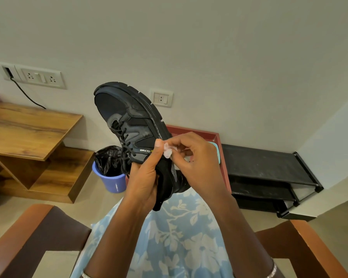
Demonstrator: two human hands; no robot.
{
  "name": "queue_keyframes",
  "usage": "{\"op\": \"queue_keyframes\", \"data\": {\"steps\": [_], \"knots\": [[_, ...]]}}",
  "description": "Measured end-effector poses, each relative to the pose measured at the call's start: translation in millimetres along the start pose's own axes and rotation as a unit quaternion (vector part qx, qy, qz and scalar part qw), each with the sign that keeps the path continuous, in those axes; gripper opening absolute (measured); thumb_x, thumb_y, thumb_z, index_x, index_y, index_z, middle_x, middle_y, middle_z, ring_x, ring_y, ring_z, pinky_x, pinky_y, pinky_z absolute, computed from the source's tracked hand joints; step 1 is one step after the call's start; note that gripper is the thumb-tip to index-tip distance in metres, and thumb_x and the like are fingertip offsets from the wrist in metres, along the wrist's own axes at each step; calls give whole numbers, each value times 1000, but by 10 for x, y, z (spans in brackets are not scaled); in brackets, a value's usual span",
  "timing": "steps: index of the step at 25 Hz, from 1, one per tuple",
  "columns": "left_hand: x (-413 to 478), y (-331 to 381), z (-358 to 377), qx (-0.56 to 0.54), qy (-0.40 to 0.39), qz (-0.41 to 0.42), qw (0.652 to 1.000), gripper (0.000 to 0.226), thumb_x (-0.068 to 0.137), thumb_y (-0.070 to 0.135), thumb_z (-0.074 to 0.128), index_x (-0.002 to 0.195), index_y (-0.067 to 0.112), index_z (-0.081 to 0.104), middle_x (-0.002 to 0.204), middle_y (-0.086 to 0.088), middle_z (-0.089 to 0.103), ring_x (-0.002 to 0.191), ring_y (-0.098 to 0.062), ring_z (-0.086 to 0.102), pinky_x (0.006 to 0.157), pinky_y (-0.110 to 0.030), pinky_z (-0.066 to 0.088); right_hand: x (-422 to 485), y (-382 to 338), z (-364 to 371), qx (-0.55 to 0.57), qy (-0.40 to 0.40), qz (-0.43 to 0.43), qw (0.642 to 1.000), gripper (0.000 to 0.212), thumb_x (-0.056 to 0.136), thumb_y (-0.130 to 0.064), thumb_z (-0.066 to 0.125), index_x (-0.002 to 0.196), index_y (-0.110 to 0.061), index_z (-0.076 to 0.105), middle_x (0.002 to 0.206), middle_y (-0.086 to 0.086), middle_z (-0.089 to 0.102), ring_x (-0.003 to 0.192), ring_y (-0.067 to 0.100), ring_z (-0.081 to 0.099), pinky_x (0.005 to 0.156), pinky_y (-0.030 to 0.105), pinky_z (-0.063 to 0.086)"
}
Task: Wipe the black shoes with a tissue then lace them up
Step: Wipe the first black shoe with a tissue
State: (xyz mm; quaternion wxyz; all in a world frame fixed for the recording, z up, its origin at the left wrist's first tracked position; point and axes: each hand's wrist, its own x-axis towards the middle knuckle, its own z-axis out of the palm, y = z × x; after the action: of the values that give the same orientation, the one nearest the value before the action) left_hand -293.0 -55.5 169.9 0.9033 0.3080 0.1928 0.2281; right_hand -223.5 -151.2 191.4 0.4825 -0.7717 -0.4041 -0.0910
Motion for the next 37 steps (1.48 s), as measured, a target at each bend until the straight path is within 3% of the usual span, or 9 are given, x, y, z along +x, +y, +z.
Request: {"op": "queue_keyframes", "data": {"steps": [4, 6, 11, 14, 22, 27, 30, 34, 37], "knots": [[25, -2, -14, 4, 16, -10, 1000, 43, 89, 28, 70, 126, 9, 62, 119, -17, 71, 109, -37, 69, 93, -59, 53, -219, 97, -216, -43, -84, 89, 992, 10, 82, -18, 81, 83, -26, 75, 81, -12, 67, 75, 11, 62, 68, 36, 56], [34, 6, -19, 6, 18, -14, 1000, 42, 90, 28, 69, 127, 10, 61, 118, -15, 72, 105, -35, 71, 84, -54, 58, -232, 99, -286, -65, -108, 110, 986, 9, 80, -21, 82, 82, -28, 77, 81, -13, 70, 75, 9, 65, 70, 35, 57], [-54, -36, 73, 32, -37, -22, 999, 30, 96, 18, 61, 124, 9, 63, 114, -12, 74, 105, -26, 72, 84, -37, 61, 80, -13, -231, 16, -11, 96, 995, 9, 82, -12, 79, 84, -21, 80, 73, -6, 73, 66, 9, 68, 64, 21, 56], [-110, -39, 136, 41, -56, -26, 997, 36, 97, 19, 59, 131, 10, 60, 119, -10, 73, 109, -25, 70, 89, -37, 59, 225, -11, -164, -3, 42, 41, 998, 15, 86, -9, 75, 96, -20, 80, 90, -9, 75, 81, 6, 69, 73, 20, 56], [-35, 79, 44, 3, -11, -63, 998, 36, 98, 26, 58, 126, 3, 64, 119, -15, 72, 103, -26, 73, 73, -35, 62, -206, 107, -588, -21, -127, 128, 983, 23, 86, -3, 74, 88, -24, 83, 92, -13, 73, 90, 3, 67, 76, 15, 54], [-42, 57, 88, 16, -31, -70, 997, 41, 99, 28, 56, 133, 6, 59, 124, -14, 70, 113, -27, 68, 95, -42, 55, 84, 79, -460, -28, -68, 70, 995, 17, 84, -9, 78, 89, -24, 83, 85, -13, 74, 81, 3, 68, 70, 14, 52], [-56, 41, 95, 11, -38, -70, 997, 36, 100, 27, 55, 129, 8, 62, 121, -14, 71, 110, -26, 70, 94, -42, 57, 216, 69, -267, -39, -20, 35, 998, 17, 87, -9, 75, 93, -23, 82, 89, -11, 74, 81, 5, 67, 71, 15, 51], [13, 81, 9, -28, -37, -78, 996, 47, 95, 33, 60, 135, 7, 58, 130, -17, 66, 119, -33, 65, 105, -52, 48, -29, 129, -429, -23, -48, 46, 998, 23, 87, -3, 72, 94, -23, 81, 91, -12, 73, 88, 7, 67, 74, 18, 54], [69, 113, -40, -53, -22, -85, 995, 37, 93, 35, 60, 113, 8, 74, 122, -16, 71, 111, -31, 69, 98, -53, 53, -379, 188, -558, -11, -46, 71, 996, 23, 86, -1, 74, 90, -22, 81, 90, -12, 72, 89, 9, 68, 74, 20, 56]]}}
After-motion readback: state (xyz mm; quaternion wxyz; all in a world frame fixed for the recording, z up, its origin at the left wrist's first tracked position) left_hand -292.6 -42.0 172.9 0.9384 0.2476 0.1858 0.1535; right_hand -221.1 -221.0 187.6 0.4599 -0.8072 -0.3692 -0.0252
